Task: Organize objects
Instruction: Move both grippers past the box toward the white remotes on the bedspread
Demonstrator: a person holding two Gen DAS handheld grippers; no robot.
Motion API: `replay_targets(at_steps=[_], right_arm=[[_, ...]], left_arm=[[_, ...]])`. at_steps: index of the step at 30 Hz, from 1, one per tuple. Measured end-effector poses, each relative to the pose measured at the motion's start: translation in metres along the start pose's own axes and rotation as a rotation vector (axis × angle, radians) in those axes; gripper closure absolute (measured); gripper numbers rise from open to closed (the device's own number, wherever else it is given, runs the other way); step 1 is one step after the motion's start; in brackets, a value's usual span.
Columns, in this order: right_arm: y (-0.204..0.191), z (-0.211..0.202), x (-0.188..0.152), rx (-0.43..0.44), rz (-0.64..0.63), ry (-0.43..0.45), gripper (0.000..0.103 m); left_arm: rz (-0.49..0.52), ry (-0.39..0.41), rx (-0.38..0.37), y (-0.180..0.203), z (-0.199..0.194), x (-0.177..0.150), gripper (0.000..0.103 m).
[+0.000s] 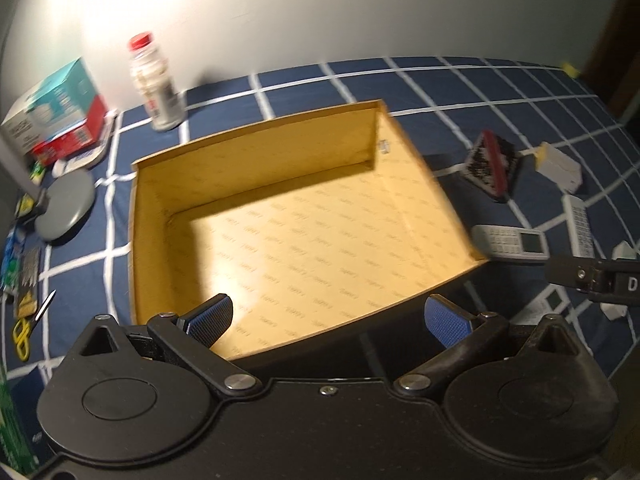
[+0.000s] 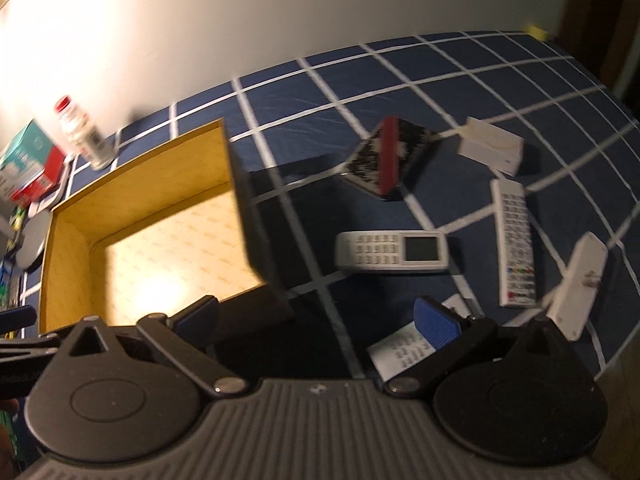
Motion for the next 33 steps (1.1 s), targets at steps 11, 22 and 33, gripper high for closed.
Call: replay_targets(at_steps=[11, 22, 33], right_arm=[[0.059, -0.005, 0.014, -0.044, 0.088, 0.032, 0.001], [0.124, 0.035, 0.048, -0.010, 0.108, -0.037, 0.001], [0.165, 0.100, 0.058, 0.066, 0.130, -0.144, 0.001]], left_arm=[[0.083, 0.012, -0.065, 0.067, 0.015, 0.017, 0.000], [0.122, -0.064, -0.073, 0.151, 0.063, 0.033, 0.000], [0.180, -0.193, -0.014, 0.205, 0.128, 0.030, 0.000]])
Point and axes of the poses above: each gripper's, at about its wrist camera, not at the fingertips, and z roughly the way its jaws point, y to its right, x to its top, the point moved 8 cm from there along z, roughly the way its jaws point, and after that the axes turned 15 degrees about -z, right-handed, at the moved point
